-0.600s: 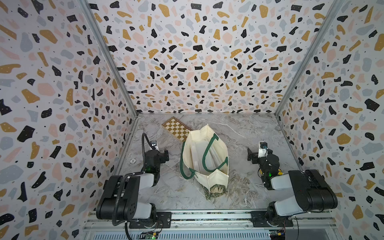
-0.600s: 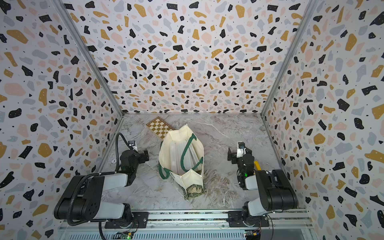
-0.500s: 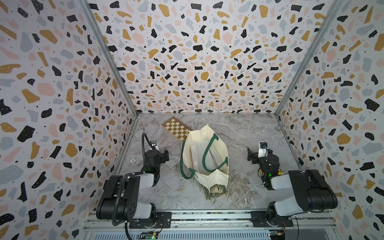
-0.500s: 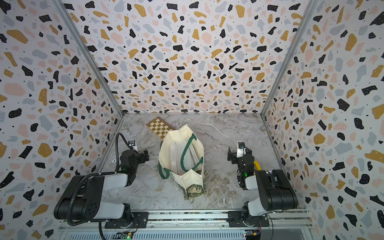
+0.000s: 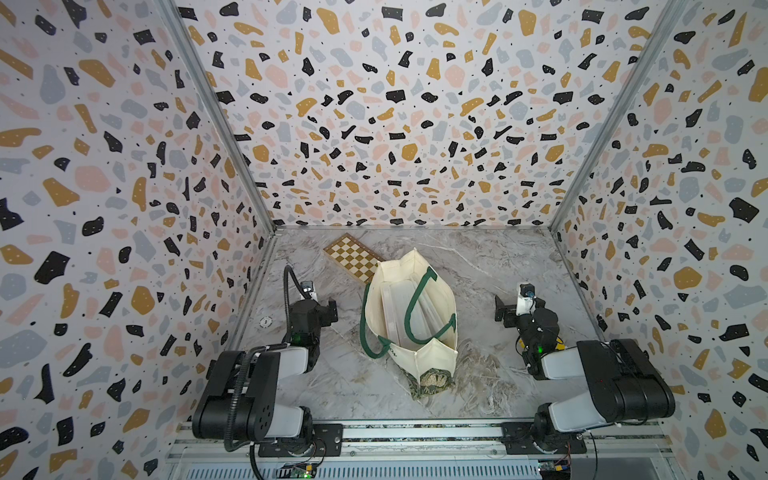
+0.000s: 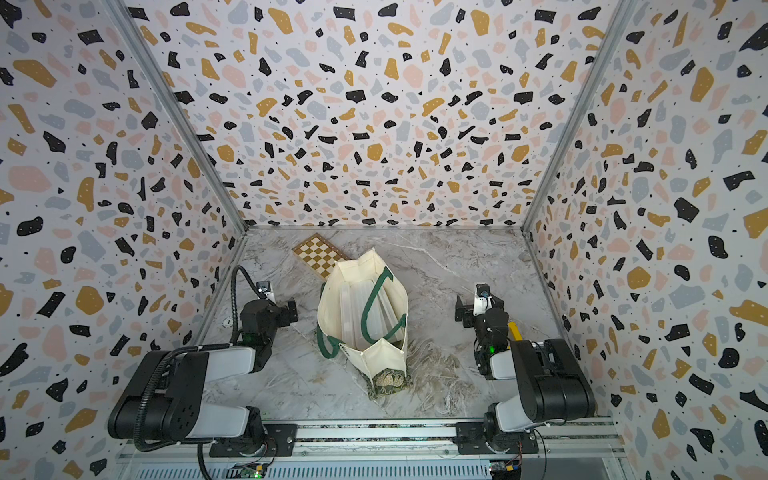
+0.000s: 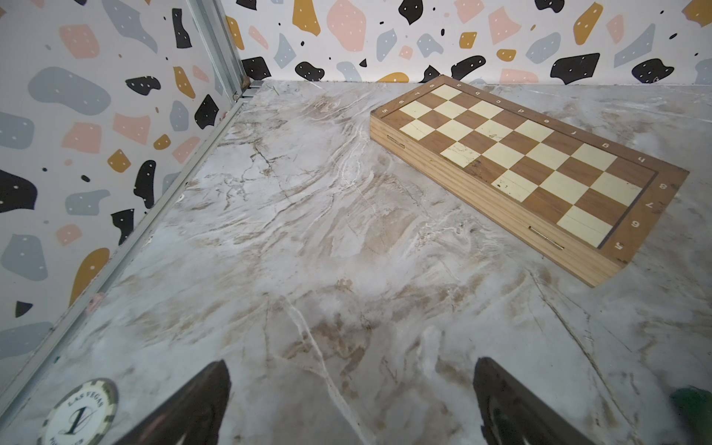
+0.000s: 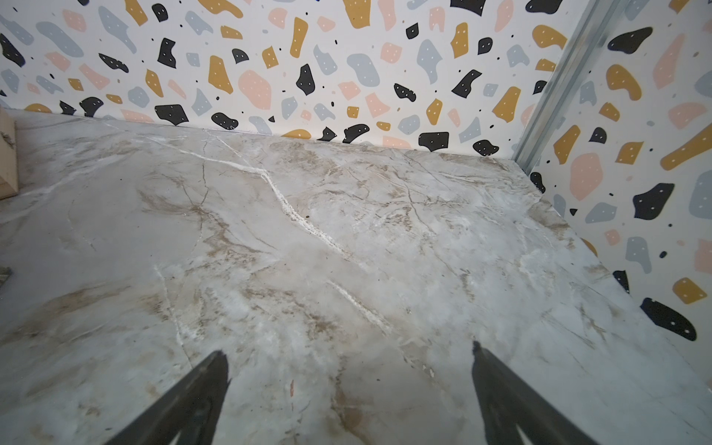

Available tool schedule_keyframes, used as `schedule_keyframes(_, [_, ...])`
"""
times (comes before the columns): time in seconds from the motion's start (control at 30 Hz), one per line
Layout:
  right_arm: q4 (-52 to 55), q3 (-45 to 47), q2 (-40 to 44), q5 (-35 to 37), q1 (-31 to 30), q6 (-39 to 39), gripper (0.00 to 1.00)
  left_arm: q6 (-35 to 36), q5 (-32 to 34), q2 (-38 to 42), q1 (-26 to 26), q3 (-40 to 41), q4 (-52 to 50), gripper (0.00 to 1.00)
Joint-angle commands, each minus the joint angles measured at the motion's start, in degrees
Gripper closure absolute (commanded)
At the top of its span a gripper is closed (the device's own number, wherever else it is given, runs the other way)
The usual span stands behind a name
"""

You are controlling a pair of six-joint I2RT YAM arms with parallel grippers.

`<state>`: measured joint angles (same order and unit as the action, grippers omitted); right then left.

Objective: Take out the pencil case from the canvas bag
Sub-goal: Adjust the canvas bag at the center of the board.

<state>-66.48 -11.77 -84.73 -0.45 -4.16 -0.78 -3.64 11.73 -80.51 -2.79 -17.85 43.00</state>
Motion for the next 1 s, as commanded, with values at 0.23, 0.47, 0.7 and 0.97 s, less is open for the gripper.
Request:
schedule_keyframes(0.23, [-1.07, -1.41, 0.09, -0.07, 0.18, -0.49, 0.01, 0.59, 0.94, -0.11, 0.16, -1.04, 2.96, 0.01])
schedule_keyframes(0.47, [-0.99, -1.55, 0.0, -0.26, 0.36, -0.41, 0.01, 0.61, 0.96, -0.19, 0.15, -1.03, 2.96, 0.01])
schedule_keyframes(0.7, [-1.13, -1.36, 0.24, 0.62, -0.01, -0.42, 0.01, 0.49, 1.6, 1.31, 0.15, -0.58, 3.45, 0.01])
schedule_keyframes(0.97, [29.48, -16.22, 5.07, 6.55, -0.65, 4.92, 0.0, 0.35, 4.5, 13.86, 0.24, -6.26, -16.32, 0.01])
